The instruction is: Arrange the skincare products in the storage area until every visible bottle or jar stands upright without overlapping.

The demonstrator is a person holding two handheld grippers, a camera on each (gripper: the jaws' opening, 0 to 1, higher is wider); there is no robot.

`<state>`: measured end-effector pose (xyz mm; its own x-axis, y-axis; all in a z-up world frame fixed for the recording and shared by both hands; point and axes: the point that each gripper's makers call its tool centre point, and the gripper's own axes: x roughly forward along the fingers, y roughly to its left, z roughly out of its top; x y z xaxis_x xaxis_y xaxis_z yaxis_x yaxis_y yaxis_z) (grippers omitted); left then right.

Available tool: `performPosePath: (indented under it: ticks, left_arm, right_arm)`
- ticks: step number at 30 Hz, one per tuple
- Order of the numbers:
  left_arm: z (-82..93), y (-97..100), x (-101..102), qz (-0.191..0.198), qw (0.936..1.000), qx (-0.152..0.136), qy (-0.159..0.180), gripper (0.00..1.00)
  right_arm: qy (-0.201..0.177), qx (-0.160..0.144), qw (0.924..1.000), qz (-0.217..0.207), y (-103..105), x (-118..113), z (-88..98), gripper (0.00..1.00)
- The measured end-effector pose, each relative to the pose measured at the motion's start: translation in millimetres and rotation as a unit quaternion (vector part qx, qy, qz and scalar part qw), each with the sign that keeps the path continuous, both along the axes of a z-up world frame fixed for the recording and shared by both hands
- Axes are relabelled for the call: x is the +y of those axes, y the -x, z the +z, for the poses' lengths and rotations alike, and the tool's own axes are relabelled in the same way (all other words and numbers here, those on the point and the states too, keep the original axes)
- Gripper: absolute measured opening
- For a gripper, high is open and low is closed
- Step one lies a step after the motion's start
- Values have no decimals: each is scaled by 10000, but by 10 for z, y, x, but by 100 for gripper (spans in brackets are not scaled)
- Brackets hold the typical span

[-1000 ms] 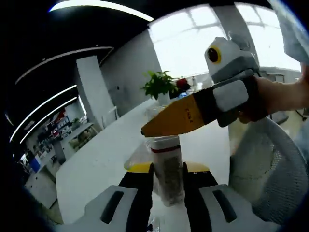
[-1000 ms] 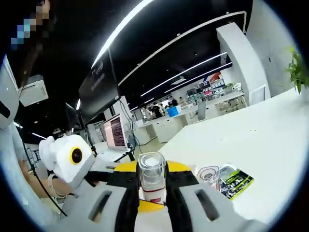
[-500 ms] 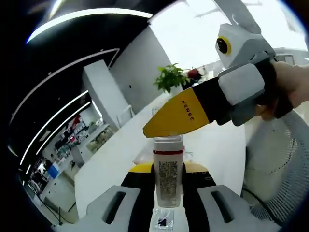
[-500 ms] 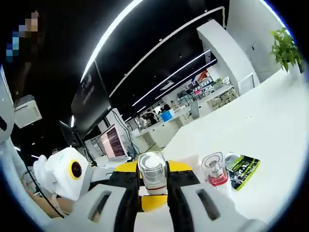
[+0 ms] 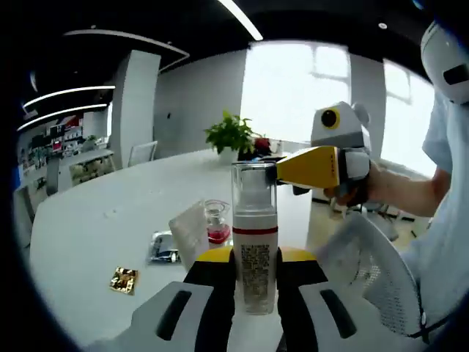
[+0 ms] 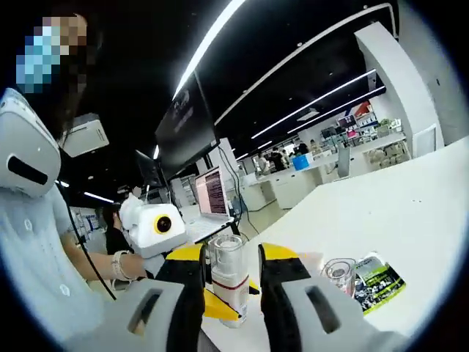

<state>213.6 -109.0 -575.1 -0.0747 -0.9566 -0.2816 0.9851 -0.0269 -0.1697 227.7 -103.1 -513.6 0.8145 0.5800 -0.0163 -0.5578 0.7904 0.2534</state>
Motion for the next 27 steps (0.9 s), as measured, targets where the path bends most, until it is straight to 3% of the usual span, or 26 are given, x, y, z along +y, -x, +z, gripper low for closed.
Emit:
performPosePath:
  ticks: [3, 6, 11, 13, 14, 15, 17, 19, 21, 23, 27]
  left_arm:
    - [-55, 59, -10, -164, 9998, -55, -22, 17]
    - [-48, 100, -8, -288, 9995, 101, 82, 17]
    - [-43, 191, -35, -328, 9994, 96, 109, 17]
    - [-77, 168, -33, -332, 9994, -25, 75, 17]
    - [-92, 133, -40, -324, 9990, -302, 91, 17]
    - [-100, 124, -40, -319, 9987, -393, 97, 18]
    - [-131, 131, -44, -341, 9987, -366, 43, 18]
    - [-194, 107, -38, -379, 9974, -605, -122, 18]
    - [-213, 109, -42, -390, 9974, -583, -172, 18]
    - [-218, 94, -37, -376, 9975, -576, -180, 18]
    - [-398, 69, -8, -485, 9937, -816, -599, 19]
  right_arm:
    - [-180, -70, 9995, 250, 13, 73, 64, 27]
    - [39, 39, 9994, 337, 13, 75, 6, 25]
    - [-44, 101, 9992, 388, 37, 80, -5, 22]
    - [117, 72, 9993, 350, 43, 97, -36, 22]
    - [194, 33, 9992, 346, 44, 106, -43, 21]
    - [335, -31, 9989, 314, 40, 102, -53, 21]
    - [458, -69, 9985, 275, 31, 132, -81, 21]
    - [750, 10, 9968, 293, 21, 147, -181, 21]
    - [1029, 46, 9943, 279, 6, 166, -277, 21]
    - [1083, 25, 9936, 310, 9, 204, -316, 21]
    - [1237, 30, 9918, 319, -5, 234, -405, 21]
